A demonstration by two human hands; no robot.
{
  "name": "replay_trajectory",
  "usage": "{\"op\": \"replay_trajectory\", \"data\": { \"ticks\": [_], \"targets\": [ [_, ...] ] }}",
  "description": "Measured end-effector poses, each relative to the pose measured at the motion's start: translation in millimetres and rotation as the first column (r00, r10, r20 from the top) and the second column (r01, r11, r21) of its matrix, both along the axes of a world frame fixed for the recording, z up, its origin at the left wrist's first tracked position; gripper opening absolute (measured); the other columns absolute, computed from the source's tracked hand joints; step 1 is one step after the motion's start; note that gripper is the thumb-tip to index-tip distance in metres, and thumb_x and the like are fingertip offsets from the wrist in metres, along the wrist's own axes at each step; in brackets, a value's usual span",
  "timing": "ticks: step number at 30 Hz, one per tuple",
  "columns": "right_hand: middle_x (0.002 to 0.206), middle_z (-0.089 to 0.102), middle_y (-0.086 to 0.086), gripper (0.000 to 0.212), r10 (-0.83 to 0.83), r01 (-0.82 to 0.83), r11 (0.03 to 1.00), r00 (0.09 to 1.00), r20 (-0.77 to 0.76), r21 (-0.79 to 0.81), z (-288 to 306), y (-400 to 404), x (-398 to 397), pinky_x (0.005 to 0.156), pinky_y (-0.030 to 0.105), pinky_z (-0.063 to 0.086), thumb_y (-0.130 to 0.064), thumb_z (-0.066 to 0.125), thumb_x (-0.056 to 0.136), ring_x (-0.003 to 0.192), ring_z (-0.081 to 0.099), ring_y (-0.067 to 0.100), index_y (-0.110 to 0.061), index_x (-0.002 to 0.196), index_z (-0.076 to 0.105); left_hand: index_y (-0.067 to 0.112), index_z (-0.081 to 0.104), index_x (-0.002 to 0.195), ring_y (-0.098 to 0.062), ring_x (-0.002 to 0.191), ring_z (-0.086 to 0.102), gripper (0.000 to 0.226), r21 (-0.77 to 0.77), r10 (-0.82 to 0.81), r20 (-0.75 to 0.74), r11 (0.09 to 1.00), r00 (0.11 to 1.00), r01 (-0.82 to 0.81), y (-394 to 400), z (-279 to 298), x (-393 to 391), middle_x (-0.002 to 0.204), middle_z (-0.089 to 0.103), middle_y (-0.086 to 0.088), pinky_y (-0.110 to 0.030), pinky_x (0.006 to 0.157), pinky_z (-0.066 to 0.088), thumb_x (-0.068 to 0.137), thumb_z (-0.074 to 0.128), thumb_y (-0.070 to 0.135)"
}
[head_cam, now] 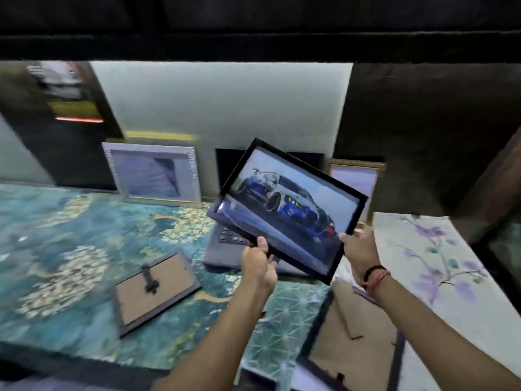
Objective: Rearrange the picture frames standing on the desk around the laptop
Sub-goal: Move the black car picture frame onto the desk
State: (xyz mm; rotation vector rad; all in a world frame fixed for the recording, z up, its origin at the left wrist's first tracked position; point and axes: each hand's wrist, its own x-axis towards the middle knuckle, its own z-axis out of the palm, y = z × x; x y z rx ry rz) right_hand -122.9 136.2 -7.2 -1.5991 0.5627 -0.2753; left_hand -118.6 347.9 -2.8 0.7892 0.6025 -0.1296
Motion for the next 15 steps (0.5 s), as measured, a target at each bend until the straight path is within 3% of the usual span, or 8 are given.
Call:
{"op": "replay_trajectory", "data": {
  "ticks": [3, 6, 10, 12, 15],
  "targets": [
    [0.103, 0.072, 0.010, 0.032, -0.019, 0.015, 0.998, 0.998, 0.056, 0.064, 11, 93, -8, 0.073, 0.030, 0.055, 0.006, 0.057, 0.088, 0.087, 0.064, 0.024, -0.011, 0.112, 0.069, 0.012, 0.053, 0.094, -0.021, 0.070, 0.052, 0.016, -0.075, 0.060, -0.050, 0.995, 0.997, -0.064, 71, -4, -18, 0.087, 0.057, -0.009, -0.036, 0.065, 0.046, 0.105, 0.048, 0.003],
    [0.101, 0.068, 0.008, 0.043, -0.014, 0.005, 0.983, 0.999, 0.052, 0.181, 17, 159, -6, 0.082, 0.037, 0.054, 0.010, 0.053, 0.090, 0.086, 0.059, 0.022, -0.017, 0.119, 0.069, 0.015, 0.056, 0.105, -0.020, 0.082, 0.058, 0.023, -0.086, 0.121, -0.065, 0.988, 0.991, -0.127, 139, -9, -27, 0.097, 0.062, -0.008, -0.033, 0.062, 0.052, 0.103, 0.048, -0.006],
    [0.107, 0.071, 0.013, 0.039, 0.035, -0.038, 0.976, 0.999, 0.017, 0.217, 6, 220, 14, 0.095, 0.044, 0.053, 0.011, 0.051, 0.088, 0.092, 0.063, 0.024, -0.008, 0.117, 0.070, 0.002, 0.055, 0.136, -0.018, 0.076, 0.060, 0.044, 0.024, 0.258, -0.051, 0.966, 0.965, -0.257, 250, -11, -10, 0.119, 0.065, -0.016, -0.030, 0.062, 0.050, 0.096, 0.047, -0.015],
    [0.121, 0.070, 0.016, 0.046, 0.056, -0.048, 0.974, 0.998, -0.031, 0.221, -3, 241, 29, 0.101, 0.046, 0.052, 0.007, 0.055, 0.084, 0.101, 0.065, 0.027, -0.001, 0.128, 0.064, 0.000, 0.054, 0.140, -0.018, 0.072, 0.056, 0.045, 0.125, 0.317, -0.062, 0.943, 0.946, -0.308, 301, -5, 1, 0.108, 0.063, -0.014, -0.031, 0.062, 0.046, 0.097, 0.049, -0.013],
    [0.121, 0.069, 0.016, 0.041, 0.086, -0.067, 0.975, 0.993, -0.079, 0.213, -17, 273, 48, 0.096, 0.042, 0.055, 0.011, 0.053, 0.086, 0.097, 0.065, 0.028, 0.004, 0.124, 0.065, 0.004, 0.047, 0.148, -0.024, 0.084, 0.058, 0.052, 0.269, 0.316, -0.037, 0.917, 0.948, -0.295, 356, -5, 15, 0.119, 0.059, -0.017, -0.038, 0.083, 0.052, 0.099, 0.049, -0.011]
  ]
}}
